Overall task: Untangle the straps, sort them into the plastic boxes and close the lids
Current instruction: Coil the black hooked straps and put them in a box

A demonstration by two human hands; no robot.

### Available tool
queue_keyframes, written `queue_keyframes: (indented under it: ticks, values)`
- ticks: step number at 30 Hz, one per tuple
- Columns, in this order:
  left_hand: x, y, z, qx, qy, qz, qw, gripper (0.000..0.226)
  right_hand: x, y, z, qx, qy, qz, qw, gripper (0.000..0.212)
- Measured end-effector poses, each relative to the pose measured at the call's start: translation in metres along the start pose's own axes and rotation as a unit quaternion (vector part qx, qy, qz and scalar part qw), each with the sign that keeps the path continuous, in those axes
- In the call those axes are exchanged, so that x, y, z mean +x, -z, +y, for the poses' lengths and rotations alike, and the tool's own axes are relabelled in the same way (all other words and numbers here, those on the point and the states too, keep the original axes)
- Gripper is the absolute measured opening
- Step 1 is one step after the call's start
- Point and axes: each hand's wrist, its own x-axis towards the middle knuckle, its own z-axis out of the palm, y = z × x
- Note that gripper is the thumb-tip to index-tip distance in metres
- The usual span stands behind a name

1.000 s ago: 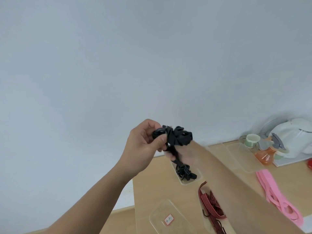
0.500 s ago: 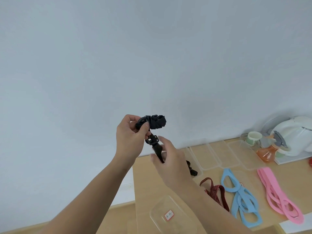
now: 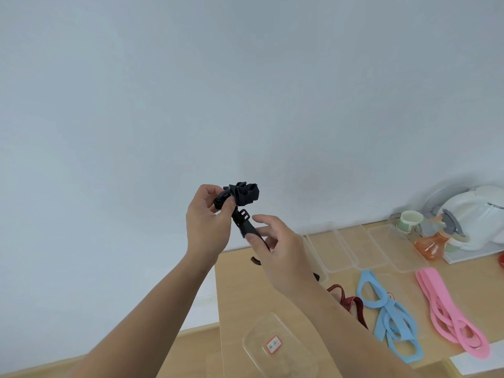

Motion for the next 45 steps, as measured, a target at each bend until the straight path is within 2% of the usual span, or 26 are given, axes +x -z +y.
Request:
queue_keyframes:
  ticks: [4,9,13,15,18,20,22,23,26,29,34,36,38,42,45]
  values:
    - [0.0,0.001,0.002,0.004,-0.007,-0.01,1.0,0.018,0.002,0.01,-0.01,0.025,-0.011,-0.079,0.997,0.01]
    - [-0.002,0.001,0.006,-0.005,-0.004,-0.008,1.0,0.016,0.008,0.024,-0.016,0.161,-0.058,-0.173,0.97,0.023]
    - [-0.006,-0.001,0.011,-0.036,0.015,-0.024,0.999,0.012,0.012,0.038,-0.017,0.273,-0.055,-0.244,0.929,0.04]
    - [-0.009,-0.004,0.013,-0.048,0.026,-0.035,0.998,0.014,0.012,0.036,-0.016,0.212,-0.009,-0.213,0.954,0.036]
    - [-0.014,-0.009,0.015,-0.061,0.036,-0.051,0.996,0.014,0.014,0.026,-0.015,0.063,0.079,-0.12,0.988,0.021]
    - [-0.015,-0.011,0.016,-0.074,0.038,-0.064,0.994,0.015,0.017,0.023,-0.012,-0.048,0.164,-0.074,0.983,0.015]
    - [-0.016,-0.012,0.017,-0.07,0.04,-0.066,0.995,0.015,0.02,0.022,-0.008,-0.15,0.229,-0.024,0.962,0.026]
    - [-0.016,-0.011,0.018,-0.065,0.041,-0.068,0.995,0.015,0.021,0.022,-0.005,-0.163,0.238,-0.004,0.958,0.03]
    - [-0.016,-0.009,0.019,-0.038,0.028,-0.08,0.996,0.013,0.019,0.021,-0.003,-0.098,0.222,0.03,0.97,0.025]
    - [-0.018,-0.011,0.018,0.039,-0.028,-0.091,0.995,0.015,0.013,0.021,-0.01,-0.015,0.181,0.017,0.983,0.02]
    - [-0.018,-0.016,0.012,0.136,-0.095,-0.094,0.982,0.019,0.015,0.018,-0.016,0.078,-0.001,-0.017,0.997,0.047]
    - [-0.018,-0.017,0.01,0.149,-0.108,-0.096,0.978,0.018,0.016,0.021,-0.019,0.098,-0.044,-0.03,0.994,0.041]
    - [-0.019,-0.017,0.009,0.171,-0.124,-0.1,0.972,0.016,0.016,0.024,-0.024,0.068,-0.063,-0.027,0.995,0.036]
    - [-0.023,-0.013,0.005,0.208,-0.158,-0.13,0.957,0.009,0.017,0.029,-0.03,-0.059,-0.094,-0.061,0.992,0.039]
    - [-0.023,-0.011,0.004,0.223,-0.156,-0.165,0.948,0.005,0.016,0.032,-0.036,-0.127,-0.1,-0.068,0.984,0.036]
